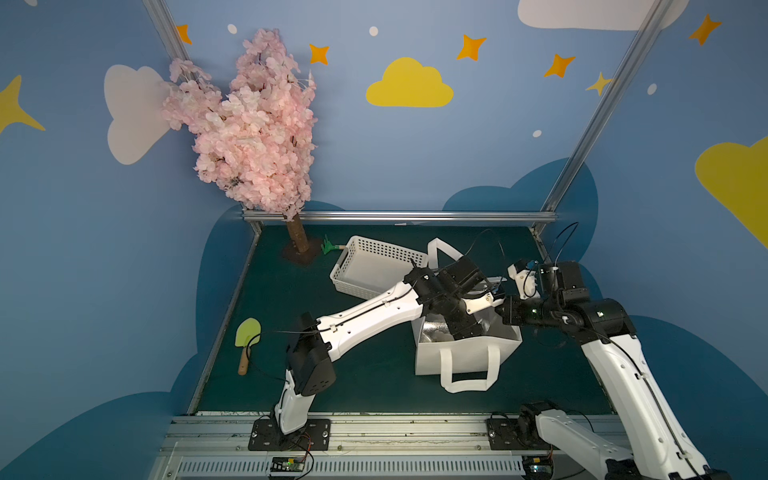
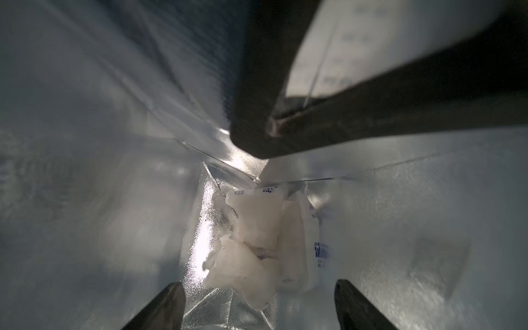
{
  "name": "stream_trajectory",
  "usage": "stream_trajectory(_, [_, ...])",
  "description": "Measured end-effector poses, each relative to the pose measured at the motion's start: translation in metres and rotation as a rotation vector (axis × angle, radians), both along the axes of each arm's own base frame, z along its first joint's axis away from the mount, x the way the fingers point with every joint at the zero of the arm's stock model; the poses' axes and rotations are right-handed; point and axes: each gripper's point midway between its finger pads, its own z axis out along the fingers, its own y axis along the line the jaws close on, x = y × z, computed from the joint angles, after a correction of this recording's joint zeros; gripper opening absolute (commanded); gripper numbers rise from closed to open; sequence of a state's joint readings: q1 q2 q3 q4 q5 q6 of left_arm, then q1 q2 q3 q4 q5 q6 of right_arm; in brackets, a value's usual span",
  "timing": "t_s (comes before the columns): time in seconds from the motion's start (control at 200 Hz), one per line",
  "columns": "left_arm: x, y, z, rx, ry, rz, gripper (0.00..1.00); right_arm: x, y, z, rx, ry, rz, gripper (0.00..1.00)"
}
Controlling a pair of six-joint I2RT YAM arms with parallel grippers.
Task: Place the ice pack in the delivery bag
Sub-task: Place the ice pack in the delivery bag, then adjust the delivery bag at the center of the board.
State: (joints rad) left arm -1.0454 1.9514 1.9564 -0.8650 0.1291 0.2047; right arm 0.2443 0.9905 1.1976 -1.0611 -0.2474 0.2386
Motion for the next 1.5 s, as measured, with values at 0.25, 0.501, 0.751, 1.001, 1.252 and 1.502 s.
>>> stream_trajectory(0.25, [0.006,0.028,0.085,-0.155,-0.062,0.109,0.82,0.006,-0.003,-0.007,-0.041,0.009,0.008,0.03])
stream_trajectory(0.501, [0.037,0.104,0.174,-0.341,-0.139,0.289,0.79,0.029,-0.008,-0.003,-0.11,0.0,0.015,0.04])
stream_trajectory(0.751, [0.053,0.135,0.14,-0.276,-0.109,0.33,0.63,0.047,-0.004,0.0,-0.131,-0.007,0.037,0.04])
stream_trajectory(1.001, [0.058,0.12,0.104,-0.243,0.032,0.279,0.58,0.049,-0.004,-0.002,-0.135,0.0,0.041,0.04])
stream_trajectory(1.252, [0.049,0.117,0.102,-0.248,0.073,0.248,0.55,0.049,-0.003,-0.003,-0.134,0.003,0.041,0.04])
stream_trajectory(1.502, [0.045,0.117,0.097,-0.238,0.099,0.241,0.42,0.049,-0.003,-0.003,-0.133,0.003,0.042,0.04])
